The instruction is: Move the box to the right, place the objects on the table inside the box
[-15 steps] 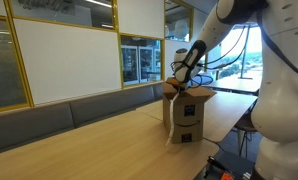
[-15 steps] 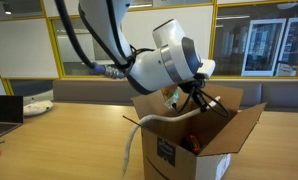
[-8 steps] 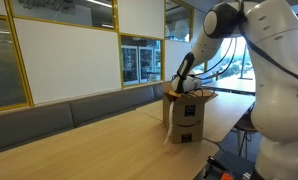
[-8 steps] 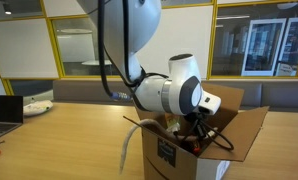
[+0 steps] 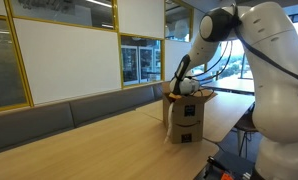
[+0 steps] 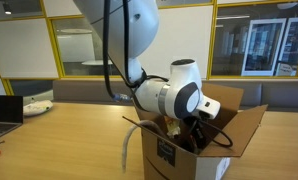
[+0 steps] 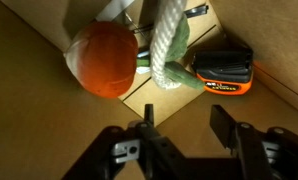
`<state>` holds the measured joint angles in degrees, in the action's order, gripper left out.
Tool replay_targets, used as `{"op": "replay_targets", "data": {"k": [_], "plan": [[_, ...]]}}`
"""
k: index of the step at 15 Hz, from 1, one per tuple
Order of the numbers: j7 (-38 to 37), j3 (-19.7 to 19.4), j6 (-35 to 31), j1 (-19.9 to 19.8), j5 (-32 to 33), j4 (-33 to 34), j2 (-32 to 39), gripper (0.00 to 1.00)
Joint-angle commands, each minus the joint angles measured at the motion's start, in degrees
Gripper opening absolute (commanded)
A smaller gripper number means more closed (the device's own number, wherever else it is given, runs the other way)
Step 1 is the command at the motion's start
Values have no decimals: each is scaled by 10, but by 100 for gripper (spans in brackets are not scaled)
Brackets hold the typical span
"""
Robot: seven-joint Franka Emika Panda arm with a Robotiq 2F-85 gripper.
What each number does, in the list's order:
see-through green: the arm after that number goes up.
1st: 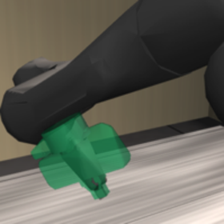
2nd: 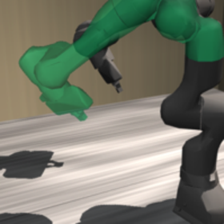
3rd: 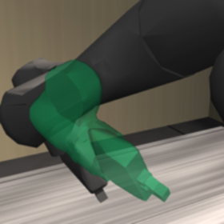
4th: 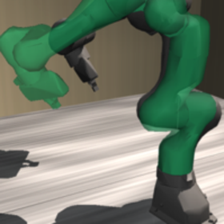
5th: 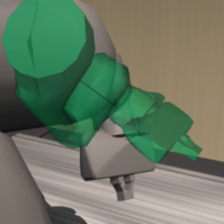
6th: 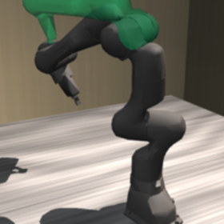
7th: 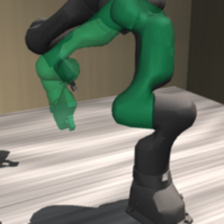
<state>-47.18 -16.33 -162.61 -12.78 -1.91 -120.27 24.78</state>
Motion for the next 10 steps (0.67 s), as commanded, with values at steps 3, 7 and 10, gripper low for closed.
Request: {"op": "replay_targets", "data": {"k": [3, 7, 10], "plan": [[-26, -95, -37, 117, 73, -61, -107, 100], [-138, -182, -39, 216, 249, -95, -196, 100], [-236, -220, -8, 274, 393, -94, -255, 99]]}}
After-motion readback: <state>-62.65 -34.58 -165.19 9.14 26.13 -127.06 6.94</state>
